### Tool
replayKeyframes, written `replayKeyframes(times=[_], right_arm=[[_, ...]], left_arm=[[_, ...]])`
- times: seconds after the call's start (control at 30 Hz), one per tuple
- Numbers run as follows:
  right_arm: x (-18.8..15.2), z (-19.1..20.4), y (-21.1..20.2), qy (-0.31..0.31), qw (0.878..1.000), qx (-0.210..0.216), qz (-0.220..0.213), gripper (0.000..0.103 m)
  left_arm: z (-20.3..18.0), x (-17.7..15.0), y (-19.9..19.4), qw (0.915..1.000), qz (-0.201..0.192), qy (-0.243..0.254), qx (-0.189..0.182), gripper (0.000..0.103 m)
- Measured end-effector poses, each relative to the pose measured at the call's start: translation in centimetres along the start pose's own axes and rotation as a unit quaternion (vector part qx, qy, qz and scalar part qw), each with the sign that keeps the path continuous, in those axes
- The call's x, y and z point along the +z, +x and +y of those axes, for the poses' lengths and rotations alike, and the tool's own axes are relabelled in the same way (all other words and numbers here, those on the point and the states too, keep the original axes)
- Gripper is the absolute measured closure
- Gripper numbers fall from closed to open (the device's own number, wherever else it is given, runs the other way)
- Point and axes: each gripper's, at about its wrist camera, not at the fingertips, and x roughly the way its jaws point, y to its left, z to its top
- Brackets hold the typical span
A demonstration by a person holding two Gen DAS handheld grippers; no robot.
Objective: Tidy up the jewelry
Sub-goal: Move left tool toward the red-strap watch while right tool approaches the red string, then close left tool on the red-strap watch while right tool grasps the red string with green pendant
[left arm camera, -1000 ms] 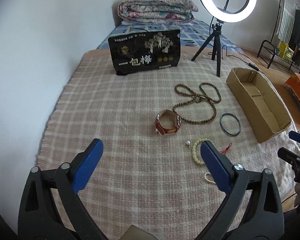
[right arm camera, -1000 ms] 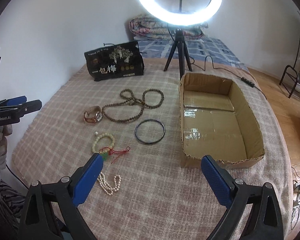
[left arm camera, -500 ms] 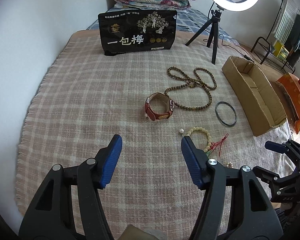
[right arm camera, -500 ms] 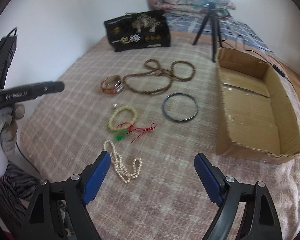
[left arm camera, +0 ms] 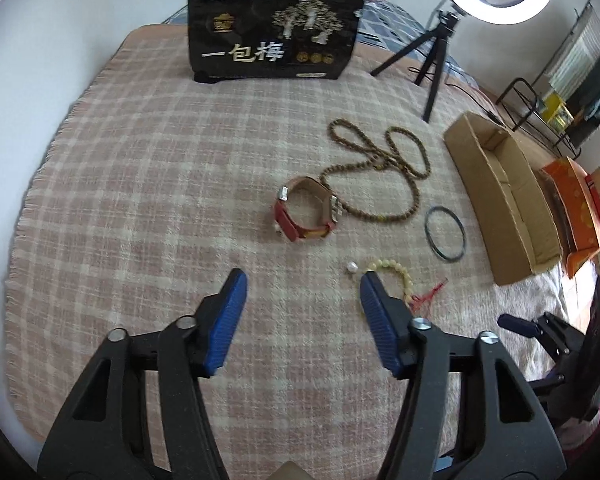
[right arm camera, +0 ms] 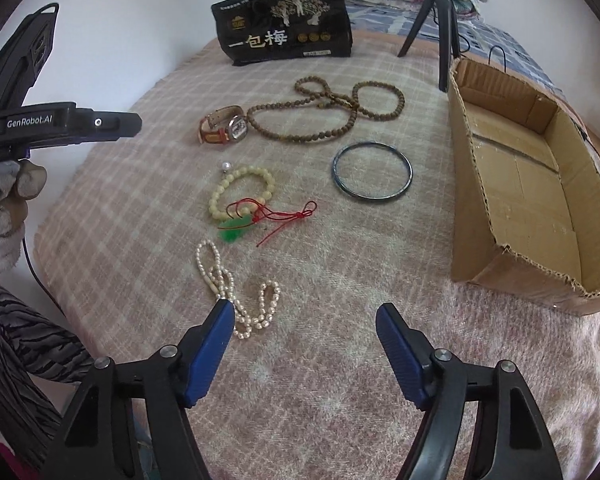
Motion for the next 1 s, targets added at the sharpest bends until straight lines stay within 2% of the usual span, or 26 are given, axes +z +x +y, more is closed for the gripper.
replayKeyframes(times=[0.1, 0.33, 0.4, 0.57, 0.67, 0.8, 1.0], right_arm=[[0.8, -0.3, 0.0, 0.016, 1.0, 0.011, -0.005, 0.03], [3.2, 0.1, 1.4, 0.037, 0.999, 0.025, -0.008, 0.033], [3.7, -0.5, 2.3, 0.062, 0.998, 0.029, 0.003, 0.039], [4.9, -2.2, 4.4, 0.121, 0.991, 0.05, 0.019, 0.046], [5.5, -2.7, 5.3, 0.143, 0.987, 0.062, 0.023, 0.056], [6.1, -2.6, 5.9, 0.147, 0.987, 0.067, 0.023, 0.063], [6.3, -2.4, 6.5, 0.155, 0.985, 0.077, 0.027, 0.067]], left_arm=[[1.1, 1.2, 0.9, 0.9997, 0.009, -0.021, -0.006, 0.058], [2.0, 3.7, 3.3, 0.9976, 0.027, -0.056, -0.029, 0.058], [1.9, 4.3, 4.0, 0.9977, 0.03, -0.055, -0.024, 0.058], [1.9, 5.2, 5.2, 0.9969, 0.037, -0.064, -0.026, 0.058], [1.9, 5.5, 5.9, 0.9966, 0.043, -0.066, -0.027, 0.064], [2.2, 5.6, 7.1, 0.9953, 0.056, -0.074, -0.027, 0.065], [2.7, 5.7, 8.7, 0.9928, 0.073, -0.09, -0.029, 0.066]])
